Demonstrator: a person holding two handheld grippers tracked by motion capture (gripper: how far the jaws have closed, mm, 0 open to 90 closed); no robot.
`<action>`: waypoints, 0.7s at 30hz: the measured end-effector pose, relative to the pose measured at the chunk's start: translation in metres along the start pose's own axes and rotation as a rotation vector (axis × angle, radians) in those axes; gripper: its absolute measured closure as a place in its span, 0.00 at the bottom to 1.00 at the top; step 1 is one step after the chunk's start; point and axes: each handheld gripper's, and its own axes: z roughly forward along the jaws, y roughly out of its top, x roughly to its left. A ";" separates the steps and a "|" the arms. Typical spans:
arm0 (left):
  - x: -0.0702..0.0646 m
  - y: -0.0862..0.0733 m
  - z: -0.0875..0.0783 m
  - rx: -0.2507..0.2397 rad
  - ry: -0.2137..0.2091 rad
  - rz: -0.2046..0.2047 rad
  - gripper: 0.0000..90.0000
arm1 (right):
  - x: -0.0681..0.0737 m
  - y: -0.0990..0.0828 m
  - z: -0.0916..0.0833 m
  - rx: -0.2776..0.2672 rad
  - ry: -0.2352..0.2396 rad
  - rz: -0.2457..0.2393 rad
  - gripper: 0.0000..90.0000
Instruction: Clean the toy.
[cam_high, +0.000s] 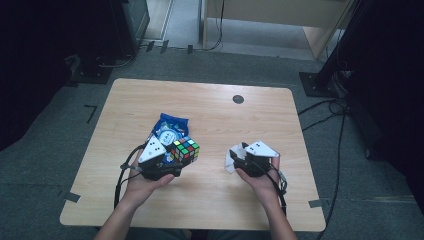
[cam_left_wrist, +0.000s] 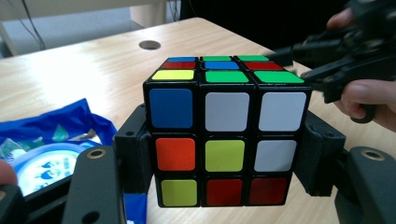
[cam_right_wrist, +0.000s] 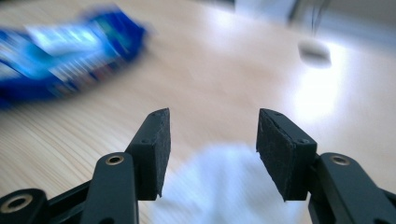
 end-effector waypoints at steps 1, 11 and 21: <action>0.000 0.000 0.000 -0.001 0.006 0.005 0.38 | -0.005 -0.006 0.004 0.028 0.004 0.010 0.51; -0.001 -0.004 0.004 0.005 0.015 0.014 0.38 | -0.007 -0.031 0.033 0.159 -0.096 0.108 0.51; -0.008 -0.007 0.008 0.010 0.002 0.046 0.38 | -0.006 -0.032 0.035 0.133 -0.003 0.139 0.97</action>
